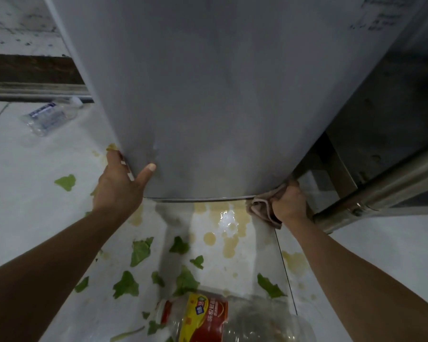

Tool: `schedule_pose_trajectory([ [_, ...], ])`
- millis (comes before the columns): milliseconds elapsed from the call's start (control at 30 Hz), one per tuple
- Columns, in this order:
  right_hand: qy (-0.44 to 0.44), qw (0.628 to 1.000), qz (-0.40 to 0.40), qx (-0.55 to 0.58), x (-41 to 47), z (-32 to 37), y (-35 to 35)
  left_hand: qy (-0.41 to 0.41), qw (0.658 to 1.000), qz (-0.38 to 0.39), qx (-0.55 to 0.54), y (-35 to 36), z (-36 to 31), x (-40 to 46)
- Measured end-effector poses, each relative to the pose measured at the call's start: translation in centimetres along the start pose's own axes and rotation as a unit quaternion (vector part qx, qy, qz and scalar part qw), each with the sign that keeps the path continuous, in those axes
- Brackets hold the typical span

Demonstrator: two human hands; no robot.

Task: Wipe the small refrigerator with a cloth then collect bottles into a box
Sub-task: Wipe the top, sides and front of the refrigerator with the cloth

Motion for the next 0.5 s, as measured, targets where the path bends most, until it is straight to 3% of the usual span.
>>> schedule_pose_trajectory([
  [133, -0.019, 0.999, -0.027, -0.04, -3.1, 0.8, -1.9, 0.002, 0.999, 0.034, 0.04, -0.5, -0.5, 0.1],
  [367, -0.096, 0.995, -0.002, 0.004, -9.1, 5.3, -5.2, -0.014, 0.989, 0.116, 0.092, -1.6, -1.4, -2.1],
  [500, -0.124, 0.992, 0.016, 0.034, -11.2, 8.5, -6.9, 0.029, 0.977, 0.174, 0.123, -2.1, -3.1, -3.8],
])
Point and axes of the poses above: each hand's wrist, its own x-axis towards the middle knuckle, its own y-axis out of the palm, z = x × y, the point moved 8 cm from there along x, towards the middle knuckle, and after that the axes turned 2 degrees about -x, right-handed, at the moved point
